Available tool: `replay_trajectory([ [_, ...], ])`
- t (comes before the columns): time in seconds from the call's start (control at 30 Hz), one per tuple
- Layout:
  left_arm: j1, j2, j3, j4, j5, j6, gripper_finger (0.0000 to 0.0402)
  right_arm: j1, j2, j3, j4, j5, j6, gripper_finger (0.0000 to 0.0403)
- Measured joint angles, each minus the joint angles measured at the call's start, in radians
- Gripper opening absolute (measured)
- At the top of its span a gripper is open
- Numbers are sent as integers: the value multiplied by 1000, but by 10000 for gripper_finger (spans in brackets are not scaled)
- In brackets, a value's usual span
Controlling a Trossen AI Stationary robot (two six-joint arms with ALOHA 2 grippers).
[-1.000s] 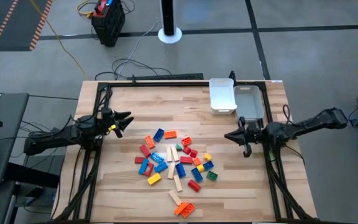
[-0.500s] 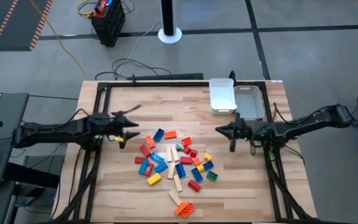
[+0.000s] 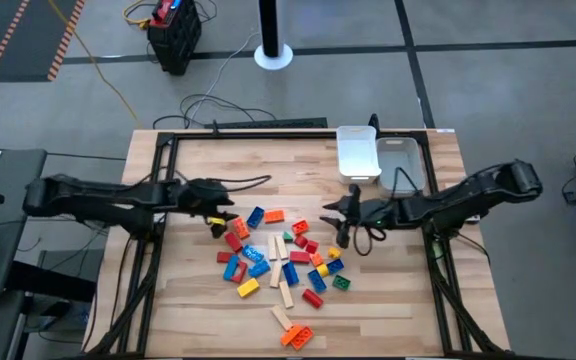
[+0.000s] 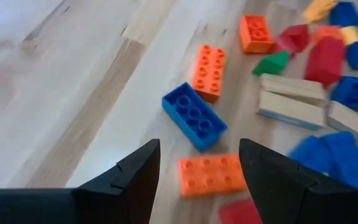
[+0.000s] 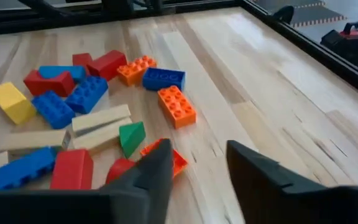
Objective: Sort blocks by size
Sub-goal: Put the large blue game piece into the white bin
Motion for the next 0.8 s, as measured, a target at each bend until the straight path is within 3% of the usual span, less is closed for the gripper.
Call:
replay_trajectory([
  [0.13, 0, 164, 87, 0, -15, 3, 212, -7, 2, 67, -161, 3, 19, 246],
  [0.23, 0, 280, 140, 2, -23, 5, 215, -3, -41, 83, -270, 64, 42, 262],
  [0.6, 1, 599, 356, -84, -26, -11, 286, 87, -120, 83, -383, 209, 61, 265],
  [0.8, 13, 713, 411, -128, -27, -19, 312, 129, -128, 83, -415, 227, 61, 265],
])
